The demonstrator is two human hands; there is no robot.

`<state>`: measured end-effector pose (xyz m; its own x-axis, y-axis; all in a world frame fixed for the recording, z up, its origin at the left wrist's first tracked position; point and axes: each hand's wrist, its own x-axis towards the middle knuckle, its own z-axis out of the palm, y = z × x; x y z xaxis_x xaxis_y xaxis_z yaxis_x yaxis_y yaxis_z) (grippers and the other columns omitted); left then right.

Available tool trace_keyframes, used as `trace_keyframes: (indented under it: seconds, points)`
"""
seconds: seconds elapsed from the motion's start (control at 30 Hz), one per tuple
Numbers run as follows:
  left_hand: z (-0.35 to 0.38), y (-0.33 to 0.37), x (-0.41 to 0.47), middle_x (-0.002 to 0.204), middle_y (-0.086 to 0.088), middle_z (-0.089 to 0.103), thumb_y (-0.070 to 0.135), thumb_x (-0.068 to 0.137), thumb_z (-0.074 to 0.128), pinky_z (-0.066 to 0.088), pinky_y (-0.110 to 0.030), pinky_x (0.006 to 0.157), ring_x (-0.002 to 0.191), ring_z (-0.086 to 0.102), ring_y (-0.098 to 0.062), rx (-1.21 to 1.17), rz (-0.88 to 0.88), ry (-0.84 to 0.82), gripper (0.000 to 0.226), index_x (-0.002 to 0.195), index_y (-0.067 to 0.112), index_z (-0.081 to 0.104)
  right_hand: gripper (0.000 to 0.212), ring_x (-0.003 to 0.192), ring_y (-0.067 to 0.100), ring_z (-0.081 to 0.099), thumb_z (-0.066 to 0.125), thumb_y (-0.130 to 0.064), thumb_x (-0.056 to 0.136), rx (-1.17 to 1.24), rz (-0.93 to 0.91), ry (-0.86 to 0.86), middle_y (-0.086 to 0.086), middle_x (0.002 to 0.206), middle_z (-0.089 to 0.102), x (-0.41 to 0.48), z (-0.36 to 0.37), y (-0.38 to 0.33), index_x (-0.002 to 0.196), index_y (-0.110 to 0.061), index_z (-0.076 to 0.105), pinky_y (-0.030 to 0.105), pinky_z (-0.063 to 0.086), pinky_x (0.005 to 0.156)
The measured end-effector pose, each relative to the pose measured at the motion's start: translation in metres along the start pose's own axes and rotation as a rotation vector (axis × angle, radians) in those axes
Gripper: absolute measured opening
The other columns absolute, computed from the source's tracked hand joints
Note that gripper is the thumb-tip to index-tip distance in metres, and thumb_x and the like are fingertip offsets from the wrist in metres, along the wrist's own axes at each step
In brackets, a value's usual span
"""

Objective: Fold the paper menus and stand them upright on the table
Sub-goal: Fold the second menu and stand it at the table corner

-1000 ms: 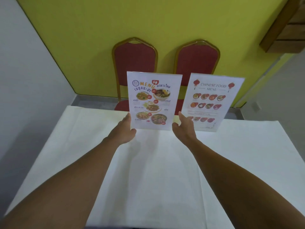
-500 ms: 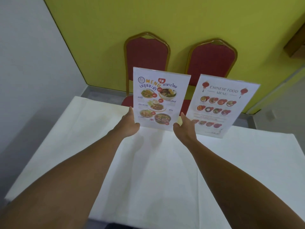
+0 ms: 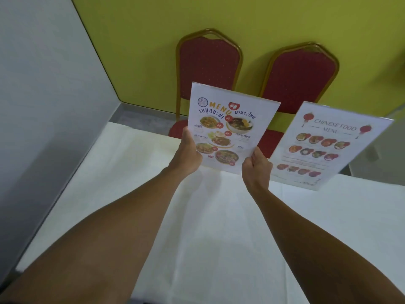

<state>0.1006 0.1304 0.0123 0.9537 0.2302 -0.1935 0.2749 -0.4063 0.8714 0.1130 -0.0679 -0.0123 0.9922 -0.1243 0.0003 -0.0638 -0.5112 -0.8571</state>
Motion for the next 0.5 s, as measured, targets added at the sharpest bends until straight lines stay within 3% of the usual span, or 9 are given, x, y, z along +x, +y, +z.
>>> trace_keyframes:
  seconds: [0.07, 0.13, 0.2, 0.33, 0.43, 0.5]
  points:
    - [-0.024, -0.001, 0.002, 0.136, -0.002, 0.049, -0.012, 0.085, 0.055, 0.051, -0.013, 0.063, 0.122, 0.051, -0.015, 0.050, 0.033, 0.034, 0.067, 0.139, 0.018, 0.028, 0.038, 0.067, 0.013, 0.061, 0.036, 0.001, 0.083, 0.015, -0.032, -0.017, 0.000, 0.089, 0.070, -0.001, 0.015, -0.009, 0.108, -0.010, 0.062, 0.013, 0.048, 0.054]
    - [-0.052, -0.005, 0.005, 0.136, -0.002, 0.051, -0.009, 0.086, 0.050, 0.048, -0.018, 0.072, 0.120, 0.051, -0.017, 0.083, 0.046, 0.064, 0.061, 0.137, 0.018, 0.030, 0.045, 0.063, 0.009, 0.056, 0.035, 0.004, 0.083, 0.010, -0.075, -0.039, 0.004, 0.092, 0.071, -0.003, 0.035, -0.021, 0.115, -0.009, 0.064, 0.007, 0.042, 0.051]
    - [-0.079, -0.010, 0.007, 0.135, 0.000, 0.053, -0.007, 0.087, 0.048, 0.047, -0.028, 0.081, 0.117, 0.052, -0.017, 0.100, 0.035, 0.077, 0.057, 0.137, 0.018, 0.032, 0.044, 0.065, 0.004, 0.055, 0.035, 0.005, 0.085, 0.022, -0.095, -0.055, 0.003, 0.098, 0.071, -0.005, 0.057, -0.034, 0.117, -0.008, 0.064, 0.004, 0.040, 0.053]
    - [-0.125, -0.026, 0.010, 0.137, -0.004, 0.054, -0.009, 0.089, 0.044, 0.044, -0.026, 0.078, 0.120, 0.054, -0.023, 0.120, 0.008, 0.113, 0.057, 0.139, 0.016, 0.032, 0.039, 0.077, -0.008, 0.059, 0.036, 0.006, 0.088, 0.041, -0.148, -0.072, -0.003, 0.102, 0.069, -0.010, 0.098, -0.058, 0.112, -0.005, 0.064, 0.002, 0.041, 0.059]
    - [-0.155, -0.041, 0.012, 0.138, -0.003, 0.054, -0.010, 0.089, 0.043, 0.045, -0.026, 0.079, 0.121, 0.055, -0.023, 0.125, -0.013, 0.109, 0.065, 0.146, 0.017, 0.027, 0.042, 0.084, 0.003, 0.064, 0.035, 0.004, 0.090, 0.030, -0.196, -0.125, -0.004, 0.111, 0.071, -0.011, 0.124, -0.074, 0.118, -0.009, 0.063, 0.004, 0.050, 0.068]
    - [-0.173, -0.051, 0.015, 0.139, -0.004, 0.054, -0.009, 0.089, 0.043, 0.047, -0.029, 0.079, 0.122, 0.055, -0.026, 0.139, -0.026, 0.114, 0.067, 0.147, 0.018, 0.024, 0.046, 0.085, 0.007, 0.065, 0.034, 0.003, 0.090, 0.004, -0.237, -0.142, -0.005, 0.111, 0.072, -0.009, 0.139, -0.084, 0.124, -0.011, 0.063, 0.001, 0.046, 0.068]
